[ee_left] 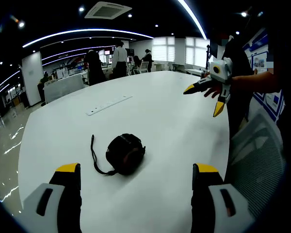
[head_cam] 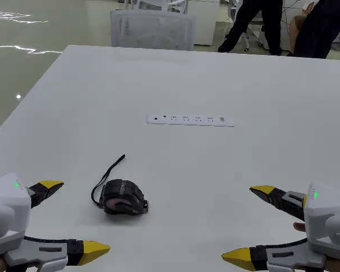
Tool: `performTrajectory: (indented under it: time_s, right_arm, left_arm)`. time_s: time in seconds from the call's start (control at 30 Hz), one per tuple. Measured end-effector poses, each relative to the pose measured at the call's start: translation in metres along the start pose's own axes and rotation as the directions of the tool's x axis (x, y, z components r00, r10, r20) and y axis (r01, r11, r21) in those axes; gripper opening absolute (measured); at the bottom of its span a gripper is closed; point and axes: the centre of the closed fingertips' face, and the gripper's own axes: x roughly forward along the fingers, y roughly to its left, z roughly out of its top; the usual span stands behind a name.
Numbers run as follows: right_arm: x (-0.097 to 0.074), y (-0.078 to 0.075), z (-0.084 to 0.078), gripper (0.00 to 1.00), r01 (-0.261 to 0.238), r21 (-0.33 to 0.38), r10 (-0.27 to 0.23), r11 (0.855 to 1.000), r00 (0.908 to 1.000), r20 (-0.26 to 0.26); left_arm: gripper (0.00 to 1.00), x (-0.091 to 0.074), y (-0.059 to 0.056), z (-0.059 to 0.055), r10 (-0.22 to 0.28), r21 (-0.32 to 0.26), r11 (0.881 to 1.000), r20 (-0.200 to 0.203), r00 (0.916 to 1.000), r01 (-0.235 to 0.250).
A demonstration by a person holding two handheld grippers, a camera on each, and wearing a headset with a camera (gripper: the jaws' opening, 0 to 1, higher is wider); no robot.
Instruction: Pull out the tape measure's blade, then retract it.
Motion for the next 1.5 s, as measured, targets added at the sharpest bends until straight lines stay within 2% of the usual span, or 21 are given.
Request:
performTrajectory:
  time_s: [0.3,0.57,0.83,1.0,1.3,1.5]
  right_arm:
    - [0.013,-0.003,0.003,0.87,-0.025,-0.016,0.025,1.000,0.9996,0.015]
    - [0.023,-0.002,0.003,0.84,-0.066,-0.047,0.066,0.997,0.9978,0.008]
    - [0.036,-0.008,0.001,0.80,-0.092,-0.077,0.092,0.993,0.9958,-0.005]
    - [0.043,-0.007,0.004,0.77,-0.113,-0.096,0.113,0.989,0.9935,-0.004]
    - [0.052,-0.011,0.013,0.74,-0.119,-0.109,0.120,0.987,0.9927,0.008]
    - [0.062,-0.008,0.013,0.72,-0.140,-0.124,0.140,0.982,0.9902,-0.006]
  left_arm:
    - [0.87,0.009,0.005,-0.004,-0.015,0.030,0.999,-0.029,0.9995,0.015]
    - [0.85,0.016,0.009,-0.003,-0.028,0.040,0.999,-0.046,0.9986,0.030]
    - [0.81,0.025,0.014,-0.004,-0.051,0.083,0.995,-0.084,0.9952,0.058]
    - [0.78,0.031,0.016,-0.005,-0.067,0.115,0.990,-0.106,0.9921,0.079]
    - [0.74,0.041,0.020,-0.009,-0.094,0.155,0.981,-0.141,0.9856,0.115]
    - [0.72,0.046,0.024,-0.012,-0.100,0.184,0.974,-0.162,0.9817,0.129]
